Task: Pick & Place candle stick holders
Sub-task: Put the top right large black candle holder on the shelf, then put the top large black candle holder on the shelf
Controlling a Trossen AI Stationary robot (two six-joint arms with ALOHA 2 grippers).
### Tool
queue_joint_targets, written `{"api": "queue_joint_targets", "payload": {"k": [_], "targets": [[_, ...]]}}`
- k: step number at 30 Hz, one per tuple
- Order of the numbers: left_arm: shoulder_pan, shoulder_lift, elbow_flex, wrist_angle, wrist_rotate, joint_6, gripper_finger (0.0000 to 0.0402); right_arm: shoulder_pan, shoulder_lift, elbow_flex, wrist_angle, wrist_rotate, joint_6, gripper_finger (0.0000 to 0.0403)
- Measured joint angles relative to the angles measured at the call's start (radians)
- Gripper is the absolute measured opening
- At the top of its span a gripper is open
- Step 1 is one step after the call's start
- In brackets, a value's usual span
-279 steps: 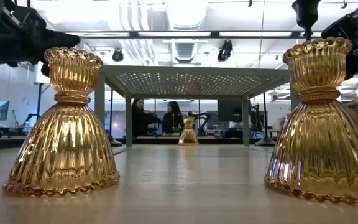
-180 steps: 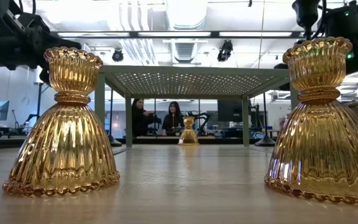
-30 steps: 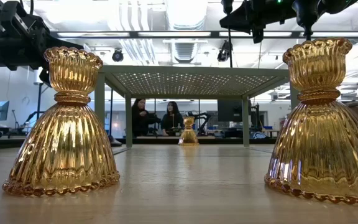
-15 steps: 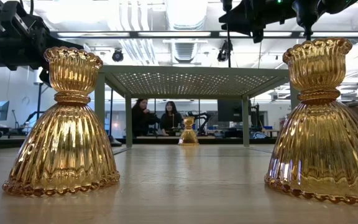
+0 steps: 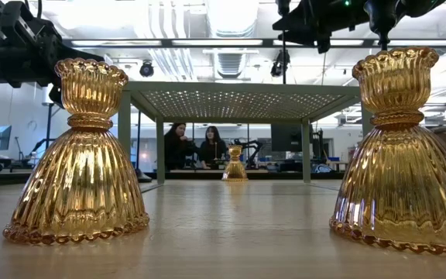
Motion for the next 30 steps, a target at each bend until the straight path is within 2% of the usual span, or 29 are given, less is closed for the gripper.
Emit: {"api": "queue_joint_targets", "payload": {"k": [9,15,21,28,30], "targets": [[0.000,0.000,0.000,-0.001,0.000,0.000,0.0005,0.000,-0.010,-0.001,-0.020,-0.035,0.002,0.0262],[0.000,0.002,0.000,-0.012,0.000,0.000,0.0005,0.000,-0.061,-0.001,-0.052,-0.047,-0.003,0.0278],[0.000,0.003,0.000,-0.026,0.000,-0.002,0.0005,0.001,-0.161,-0.001,-0.215,-0.059,0.000,0.0283],[0.000,0.003,0.000,-0.026,-0.002,0.040,0.0005,0.004,-0.283,-0.001,-0.442,-0.083,0.027,0.0267],[0.000,0.003,0.000,-0.026,-0.036,0.077,0.0005,0.004,-0.310,-0.001,-0.500,-0.084,0.029,0.0260]]}}
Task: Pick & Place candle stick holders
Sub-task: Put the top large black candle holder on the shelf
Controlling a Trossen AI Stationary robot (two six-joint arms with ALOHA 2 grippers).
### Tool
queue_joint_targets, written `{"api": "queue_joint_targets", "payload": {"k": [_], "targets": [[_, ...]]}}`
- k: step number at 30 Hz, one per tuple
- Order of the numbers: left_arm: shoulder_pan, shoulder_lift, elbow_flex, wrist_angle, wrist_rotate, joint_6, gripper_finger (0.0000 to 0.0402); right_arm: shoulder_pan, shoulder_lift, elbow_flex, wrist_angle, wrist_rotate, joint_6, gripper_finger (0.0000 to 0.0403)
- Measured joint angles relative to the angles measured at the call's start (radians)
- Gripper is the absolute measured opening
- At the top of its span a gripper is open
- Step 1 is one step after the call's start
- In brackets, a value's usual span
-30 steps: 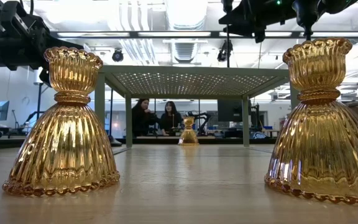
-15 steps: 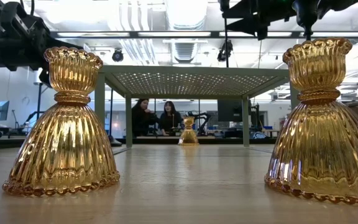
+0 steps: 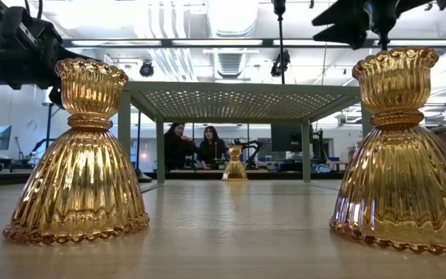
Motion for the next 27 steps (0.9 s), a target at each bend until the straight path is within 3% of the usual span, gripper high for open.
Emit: {"api": "queue_joint_targets", "payload": {"k": [6,13,19,22,27], "targets": [[0.000,0.028,0.000,0.001,-0.206,0.099,0.0017,0.000,-0.033,-0.018,-0.077,0.000,0.006,0.0244],[0.000,0.118,0.000,0.052,-0.421,0.131,0.0106,0.000,0.004,-0.026,-0.064,0.001,-0.027,0.0235],[0.000,0.214,0.000,0.164,-0.478,0.180,0.0158,0.000,0.044,-0.026,-0.053,0.002,-0.029,0.0237],[0.000,0.274,0.000,0.218,-0.487,0.248,0.0164,0.000,0.048,-0.026,-0.052,0.006,-0.031,0.0233],[0.001,0.387,0.000,0.323,-0.628,0.266,0.0165,-0.001,0.026,-0.026,-0.056,0.057,-0.031,0.0225]]}}
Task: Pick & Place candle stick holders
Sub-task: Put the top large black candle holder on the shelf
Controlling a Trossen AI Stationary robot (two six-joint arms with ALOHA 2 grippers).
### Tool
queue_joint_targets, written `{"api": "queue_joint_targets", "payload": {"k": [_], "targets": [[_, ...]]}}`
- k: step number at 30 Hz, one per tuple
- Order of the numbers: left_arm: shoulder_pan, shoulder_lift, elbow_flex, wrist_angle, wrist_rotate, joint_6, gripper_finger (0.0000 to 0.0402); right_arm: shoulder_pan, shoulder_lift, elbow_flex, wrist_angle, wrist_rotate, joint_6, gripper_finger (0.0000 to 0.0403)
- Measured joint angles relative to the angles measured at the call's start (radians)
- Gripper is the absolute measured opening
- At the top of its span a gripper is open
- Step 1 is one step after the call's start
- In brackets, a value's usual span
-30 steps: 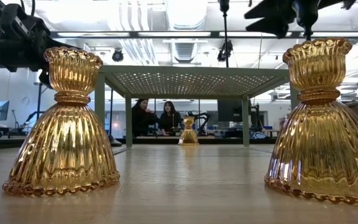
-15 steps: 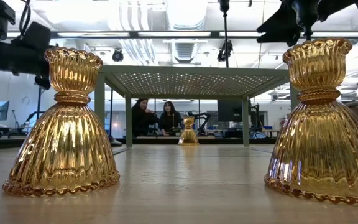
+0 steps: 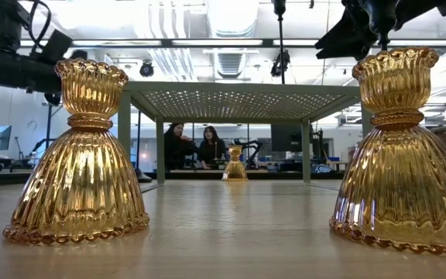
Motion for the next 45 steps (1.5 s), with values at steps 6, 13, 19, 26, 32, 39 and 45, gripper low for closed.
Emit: {"api": "queue_joint_targets", "payload": {"k": [6,13,19,26,32,39,45], "targets": [[0.011,0.127,0.006,0.097,-0.064,-0.022,0.0165,0.000,-0.033,0.000,-0.011,0.010,-0.002,0.0220],[0.049,0.311,0.089,0.113,-0.065,-0.057,0.0165,0.000,-0.039,0.000,-0.010,0.103,-0.032,0.0219],[0.087,0.452,0.163,0.142,-0.108,-0.058,0.0165,0.000,-0.039,0.000,-0.010,0.106,-0.034,0.0219],[0.117,0.557,0.220,0.135,-0.296,-0.160,0.0165,0.000,-0.038,0.000,-0.012,0.105,-0.032,0.0219],[0.126,0.625,0.243,0.133,-0.283,-0.161,0.0165,0.000,-0.039,0.000,-0.015,0.105,-0.026,0.0219],[0.136,0.680,0.243,0.201,-0.275,-0.160,0.0165,0.000,-0.039,0.000,-0.018,0.104,-0.022,0.0219],[0.176,0.729,0.243,0.326,-0.202,-0.129,0.0165,0.000,-0.039,0.000,-0.018,0.103,-0.010,0.0219]]}}
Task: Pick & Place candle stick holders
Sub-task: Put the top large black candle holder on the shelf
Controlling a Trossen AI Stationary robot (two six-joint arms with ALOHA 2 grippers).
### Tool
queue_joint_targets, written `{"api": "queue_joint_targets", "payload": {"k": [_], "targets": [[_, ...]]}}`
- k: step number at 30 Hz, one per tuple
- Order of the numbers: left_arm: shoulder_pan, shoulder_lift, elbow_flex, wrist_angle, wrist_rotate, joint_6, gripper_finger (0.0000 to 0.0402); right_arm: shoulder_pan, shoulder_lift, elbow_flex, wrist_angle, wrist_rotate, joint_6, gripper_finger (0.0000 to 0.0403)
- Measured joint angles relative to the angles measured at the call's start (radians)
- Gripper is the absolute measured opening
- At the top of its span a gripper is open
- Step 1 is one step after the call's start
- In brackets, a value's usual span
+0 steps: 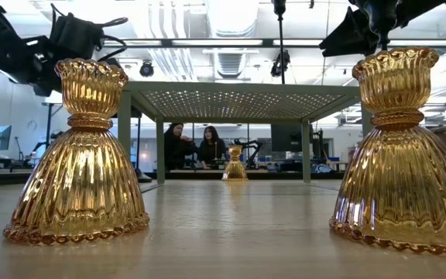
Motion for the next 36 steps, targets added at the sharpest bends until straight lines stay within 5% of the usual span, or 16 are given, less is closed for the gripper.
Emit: {"api": "queue_joint_targets", "payload": {"k": [8,19,28,36], "targets": [[0.072,0.059,0.000,0.094,0.015,-0.002,0.0165,0.001,0.000,-0.002,0.000,0.000,0.006,0.0219],[0.139,0.096,0.000,0.150,0.198,-0.003,0.0159,0.000,0.000,-0.002,0.000,0.001,0.003,0.0219],[0.140,0.098,0.013,0.153,0.201,0.057,0.0024,0.000,0.000,-0.004,-0.001,0.001,0.003,0.0219],[0.140,0.064,0.084,0.100,0.280,0.134,0.0016,0.000,0.000,-0.021,-0.008,0.002,0.005,0.0219]]}}
